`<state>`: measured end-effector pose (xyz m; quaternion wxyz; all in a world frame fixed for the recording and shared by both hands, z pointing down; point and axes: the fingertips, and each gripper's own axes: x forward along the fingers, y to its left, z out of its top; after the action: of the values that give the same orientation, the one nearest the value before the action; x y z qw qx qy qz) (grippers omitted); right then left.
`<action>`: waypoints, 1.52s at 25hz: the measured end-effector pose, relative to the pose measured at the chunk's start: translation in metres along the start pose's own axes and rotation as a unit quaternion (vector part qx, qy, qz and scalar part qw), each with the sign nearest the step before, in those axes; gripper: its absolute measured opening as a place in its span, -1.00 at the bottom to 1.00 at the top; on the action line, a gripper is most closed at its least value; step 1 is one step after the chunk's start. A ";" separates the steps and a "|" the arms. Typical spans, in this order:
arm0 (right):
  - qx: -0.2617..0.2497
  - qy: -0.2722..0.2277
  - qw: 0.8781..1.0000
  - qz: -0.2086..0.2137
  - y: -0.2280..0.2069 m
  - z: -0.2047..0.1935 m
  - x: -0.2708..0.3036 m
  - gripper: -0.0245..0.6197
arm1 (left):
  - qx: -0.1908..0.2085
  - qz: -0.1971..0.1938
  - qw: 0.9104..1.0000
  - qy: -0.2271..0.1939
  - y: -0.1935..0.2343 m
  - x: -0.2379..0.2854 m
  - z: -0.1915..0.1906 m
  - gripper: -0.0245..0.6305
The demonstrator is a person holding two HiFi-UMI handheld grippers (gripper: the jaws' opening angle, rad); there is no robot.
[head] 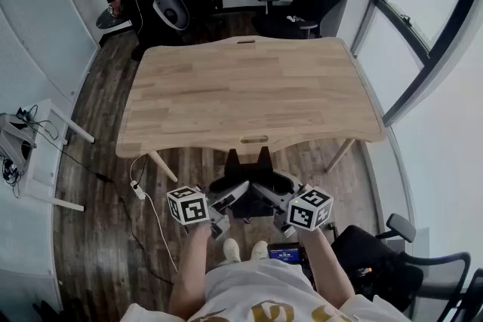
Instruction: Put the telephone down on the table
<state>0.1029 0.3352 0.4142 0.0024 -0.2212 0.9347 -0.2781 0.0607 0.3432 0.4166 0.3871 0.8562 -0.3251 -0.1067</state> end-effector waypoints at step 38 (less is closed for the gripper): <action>0.022 -0.004 1.000 -0.011 -0.099 0.055 0.051 -0.17 | 0.020 -0.011 1.000 0.017 0.068 0.082 0.067 -0.20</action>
<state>0.1047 0.2119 0.4255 0.0079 -0.2330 0.9257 -0.2979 0.0624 0.2172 0.4265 0.3743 0.8690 -0.3110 -0.0895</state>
